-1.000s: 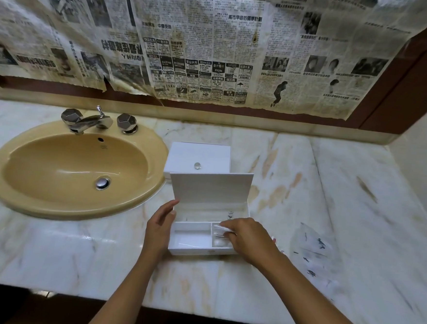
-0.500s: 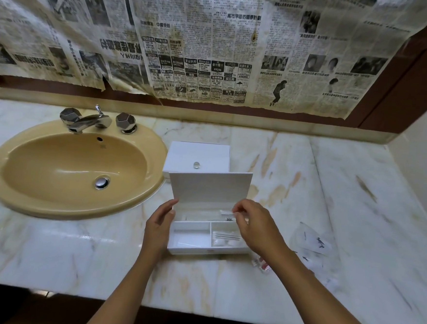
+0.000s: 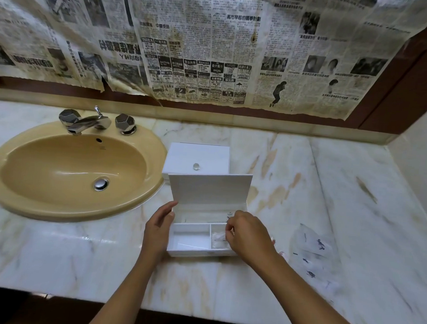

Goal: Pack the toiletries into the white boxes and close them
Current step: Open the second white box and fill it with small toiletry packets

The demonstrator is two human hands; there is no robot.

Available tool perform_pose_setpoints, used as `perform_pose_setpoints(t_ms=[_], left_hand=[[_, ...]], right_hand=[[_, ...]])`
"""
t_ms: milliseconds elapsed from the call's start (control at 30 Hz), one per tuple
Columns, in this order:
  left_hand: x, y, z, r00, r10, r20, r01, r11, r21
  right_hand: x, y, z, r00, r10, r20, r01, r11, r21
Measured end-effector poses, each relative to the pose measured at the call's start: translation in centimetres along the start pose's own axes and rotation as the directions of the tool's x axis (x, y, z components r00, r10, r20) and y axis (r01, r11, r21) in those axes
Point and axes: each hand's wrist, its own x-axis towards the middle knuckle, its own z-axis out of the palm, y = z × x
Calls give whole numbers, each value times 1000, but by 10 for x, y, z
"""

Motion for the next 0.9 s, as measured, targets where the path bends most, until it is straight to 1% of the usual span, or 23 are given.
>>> perform_pose_setpoints(t_ms=[133,200,267,300,367,500,600,667,900], left_hand=[[1,0,0,1000,-2,7,2,1000,1],[1,0,0,1000,-6,5,6,1000,-4],[0,0,0,1000,-5,7,5,1000,-5],[0,-1,0,1000,-4,8,4,1000,-7],[0,-1,0,1000,-3,8,3,1000,-8],[1,-2,-1,1000,-4,5,4,1000,-4],[0,-1,0,1000,-7,4,7,1000,1],[0,0,0,1000,-10,3,10,1000,-2],[1,0,0,1000,-7,-1,7,1000,-4]], right_hand=[[1,-1,11,998,-50,-36,47,996,-74],[2,-1,14,999,-43,-31,39,991,-128],[2,-2,14,997,-37,-65,23,980,-197],[1,-3,14,999,-27,-41,17,978,-206],[1,-1,13,999,4,33,2,979,-202],[3,3,11,999,-1,33,6,989,-151],[1,1,10,997,-28,72,41,982,-186],[1,0,9,993,-15,113,39,977,-211],[1,-2,4,986,15,167,17,982,-189]])
